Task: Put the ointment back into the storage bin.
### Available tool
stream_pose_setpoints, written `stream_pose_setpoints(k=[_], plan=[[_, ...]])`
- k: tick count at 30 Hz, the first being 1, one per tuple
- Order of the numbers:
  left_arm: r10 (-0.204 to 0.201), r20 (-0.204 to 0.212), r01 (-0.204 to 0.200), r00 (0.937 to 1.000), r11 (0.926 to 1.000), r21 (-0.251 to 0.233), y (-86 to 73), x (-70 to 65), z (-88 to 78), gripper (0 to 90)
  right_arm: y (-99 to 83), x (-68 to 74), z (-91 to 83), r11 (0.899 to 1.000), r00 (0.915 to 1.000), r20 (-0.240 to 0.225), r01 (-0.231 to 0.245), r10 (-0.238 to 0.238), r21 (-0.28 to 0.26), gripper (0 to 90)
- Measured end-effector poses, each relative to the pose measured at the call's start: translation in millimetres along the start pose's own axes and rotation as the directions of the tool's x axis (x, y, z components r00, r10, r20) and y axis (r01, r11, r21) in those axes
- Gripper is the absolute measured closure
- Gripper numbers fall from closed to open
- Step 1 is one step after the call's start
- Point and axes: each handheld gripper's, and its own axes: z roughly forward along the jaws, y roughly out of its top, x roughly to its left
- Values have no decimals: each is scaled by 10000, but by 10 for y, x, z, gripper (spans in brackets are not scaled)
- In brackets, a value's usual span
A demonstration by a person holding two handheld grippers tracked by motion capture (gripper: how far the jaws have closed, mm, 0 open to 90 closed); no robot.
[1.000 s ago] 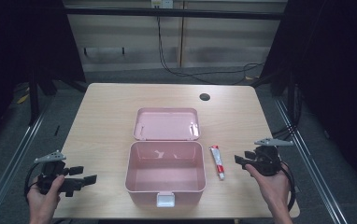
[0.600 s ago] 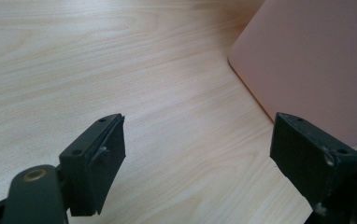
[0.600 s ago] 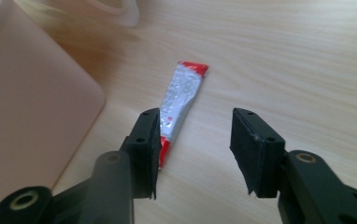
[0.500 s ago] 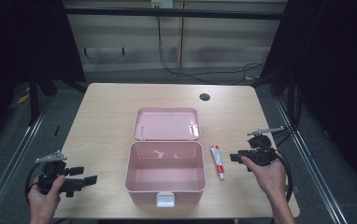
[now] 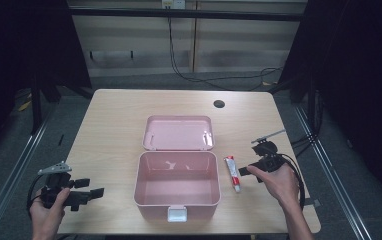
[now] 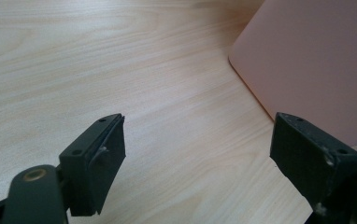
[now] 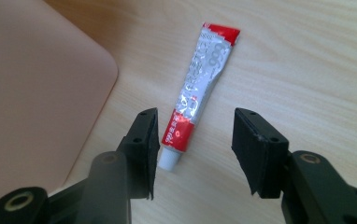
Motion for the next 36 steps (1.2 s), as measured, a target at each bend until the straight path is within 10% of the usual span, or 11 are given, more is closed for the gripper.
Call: stream_pose_setpoints(k=[19, 36], plan=[[7, 5, -7, 10000, 10000, 27, 0, 2, 2, 181, 227, 80, 266, 9707, 9997, 128, -219, 194, 2391, 619], [56, 52, -57, 10000, 9999, 87, 2, 4, 7, 181, 342, 49, 535, 9433, 9983, 332, -556, 473, 3272, 657]])
